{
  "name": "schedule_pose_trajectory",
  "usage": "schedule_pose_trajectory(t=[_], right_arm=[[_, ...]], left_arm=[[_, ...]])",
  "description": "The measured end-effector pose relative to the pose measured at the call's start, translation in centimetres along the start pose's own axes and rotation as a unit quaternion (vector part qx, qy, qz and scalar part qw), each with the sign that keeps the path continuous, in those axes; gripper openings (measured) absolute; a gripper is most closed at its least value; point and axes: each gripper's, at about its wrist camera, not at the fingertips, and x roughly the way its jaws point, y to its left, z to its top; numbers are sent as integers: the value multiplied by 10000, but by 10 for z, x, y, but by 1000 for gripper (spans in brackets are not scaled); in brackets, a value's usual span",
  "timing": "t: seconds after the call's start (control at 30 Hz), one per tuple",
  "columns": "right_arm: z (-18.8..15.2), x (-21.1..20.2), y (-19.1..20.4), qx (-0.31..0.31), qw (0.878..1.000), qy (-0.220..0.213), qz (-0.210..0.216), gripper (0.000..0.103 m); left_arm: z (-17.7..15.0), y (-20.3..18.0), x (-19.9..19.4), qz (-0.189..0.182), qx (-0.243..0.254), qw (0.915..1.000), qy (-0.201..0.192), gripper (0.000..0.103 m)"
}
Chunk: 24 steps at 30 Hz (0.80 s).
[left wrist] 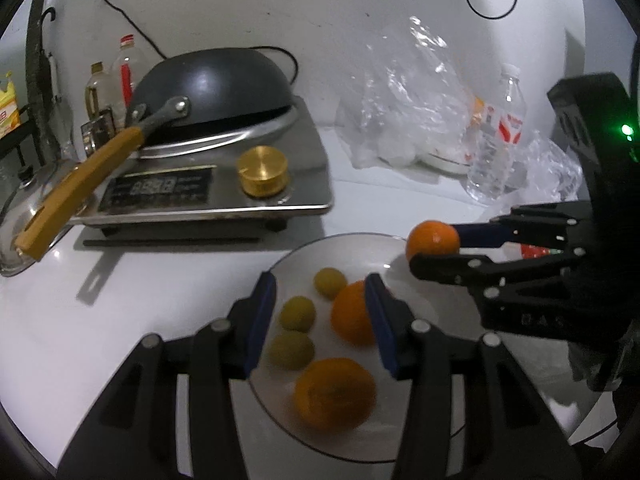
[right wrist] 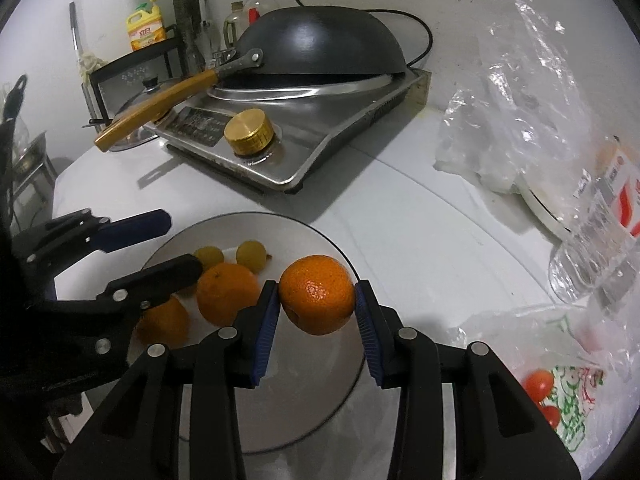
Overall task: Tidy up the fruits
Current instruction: 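Lower both mandarins onto the plate and open both tools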
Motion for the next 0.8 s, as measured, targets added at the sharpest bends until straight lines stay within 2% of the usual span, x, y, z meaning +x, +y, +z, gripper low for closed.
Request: schedule_pose_trajectory(t=[0.53, 0.8], right_arm=[[19, 24, 14, 94, 9999, 39, 107, 41], [19, 19, 17, 88, 10000, 29, 34, 41]], left_arm=[[-7, 32, -5, 235, -312, 9992, -19, 47], [-11, 38, -9, 276, -433, 9987, 12, 48]])
